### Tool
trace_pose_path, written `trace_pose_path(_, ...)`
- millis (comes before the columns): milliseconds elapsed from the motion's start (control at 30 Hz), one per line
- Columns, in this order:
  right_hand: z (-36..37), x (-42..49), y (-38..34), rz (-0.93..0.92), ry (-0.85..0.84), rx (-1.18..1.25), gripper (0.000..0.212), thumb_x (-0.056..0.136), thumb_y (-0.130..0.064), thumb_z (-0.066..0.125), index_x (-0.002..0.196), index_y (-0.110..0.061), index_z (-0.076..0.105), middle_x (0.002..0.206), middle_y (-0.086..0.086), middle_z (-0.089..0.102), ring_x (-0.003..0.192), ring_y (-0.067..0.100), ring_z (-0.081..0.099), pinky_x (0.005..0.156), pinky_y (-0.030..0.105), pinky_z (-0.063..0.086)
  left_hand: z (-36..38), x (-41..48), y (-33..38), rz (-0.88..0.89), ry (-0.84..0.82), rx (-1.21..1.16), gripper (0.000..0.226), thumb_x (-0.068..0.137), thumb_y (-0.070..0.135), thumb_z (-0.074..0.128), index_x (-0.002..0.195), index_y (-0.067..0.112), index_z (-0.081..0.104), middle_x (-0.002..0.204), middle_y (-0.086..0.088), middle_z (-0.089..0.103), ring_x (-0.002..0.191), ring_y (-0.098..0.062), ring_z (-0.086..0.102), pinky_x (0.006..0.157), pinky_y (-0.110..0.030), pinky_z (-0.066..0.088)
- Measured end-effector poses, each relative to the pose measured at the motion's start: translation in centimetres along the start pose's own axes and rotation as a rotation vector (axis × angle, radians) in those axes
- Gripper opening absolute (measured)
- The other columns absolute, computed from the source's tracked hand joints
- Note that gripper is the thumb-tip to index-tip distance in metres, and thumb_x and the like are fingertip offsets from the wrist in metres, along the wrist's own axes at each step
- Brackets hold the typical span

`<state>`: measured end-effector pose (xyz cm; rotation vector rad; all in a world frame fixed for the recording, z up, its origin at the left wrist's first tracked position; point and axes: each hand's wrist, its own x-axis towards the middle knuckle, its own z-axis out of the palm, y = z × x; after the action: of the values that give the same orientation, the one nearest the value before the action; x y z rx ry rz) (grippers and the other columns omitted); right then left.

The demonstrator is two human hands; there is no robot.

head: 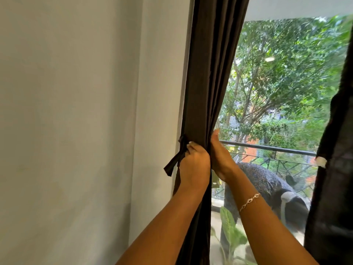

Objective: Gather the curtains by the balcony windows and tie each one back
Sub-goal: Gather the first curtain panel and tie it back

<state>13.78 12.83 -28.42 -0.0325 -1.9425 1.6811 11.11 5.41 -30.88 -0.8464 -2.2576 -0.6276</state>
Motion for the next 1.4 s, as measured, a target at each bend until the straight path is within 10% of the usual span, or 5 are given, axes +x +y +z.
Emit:
trace_pose_path(233,-0.7,0.5,0.2,-0.032,0.201,-0.131,0.028,0.091,-0.03,0.056,0.105,-0.007,0.063,0.101,0.01,0.07,0.094,0.023,0.067,0.08,0.031,0.055,0.5,-0.7,-0.6,0.201,0.006,-0.009,0.049,0.099,0.016,0.03,0.143,-0.003,0.019,0.145,-0.023,0.036,0.121,-0.03,0.052,0.092,-0.035,0.047)
trace_pose_path(400,-1.6,0.5,0.4,-0.025,0.237,-0.215,0.036,0.094,-0.025,0.051,0.122,-0.004,0.055,0.116,0.008,0.063,0.107,0.026,0.061,0.096,0.042,0.048,-0.5,-1.0,-4.2,0.078,0.461,-0.343,0.032,0.093,0.036,0.048,0.095,0.012,0.069,0.069,-0.004,0.069,0.056,-0.018,0.063,0.048,-0.019,0.04)
trace_pose_path(633,-1.8,0.1,0.4,-0.053,0.246,-0.222,0.028,0.093,-0.026,0.053,0.117,-0.012,0.058,0.1,0.0,0.065,0.093,0.016,0.063,0.081,0.029,0.05,-0.2,2.5,-4.6,-0.262,0.114,-0.459,0.057,0.084,0.06,0.048,0.108,0.009,0.058,0.109,-0.01,0.061,0.101,-0.026,0.056,0.079,-0.034,0.048)
trace_pose_path(1200,-2.5,-0.4,0.2,-0.023,0.188,-0.252,0.036,0.091,-0.019,0.056,0.125,-0.008,0.053,0.107,0.0,0.064,0.098,0.017,0.062,0.093,0.036,0.048,-2.3,4.0,-3.6,-0.213,-0.236,-0.874,0.031,0.095,0.002,0.039,0.122,0.003,0.055,0.116,-0.021,0.06,0.103,-0.04,0.058,0.095,-0.046,0.046)
trace_pose_path(1400,-2.2,-1.4,0.6,-0.043,0.155,-0.33,0.015,0.093,-0.013,0.053,0.105,-0.015,0.062,0.098,-0.002,0.064,0.092,0.017,0.061,0.086,0.031,0.049,-3.2,3.2,-2.5,-0.286,-0.383,-1.153,0.027,0.098,0.024,0.037,0.087,0.012,0.059,0.067,-0.01,0.049,0.041,-0.004,0.044,0.037,-0.011,0.038)
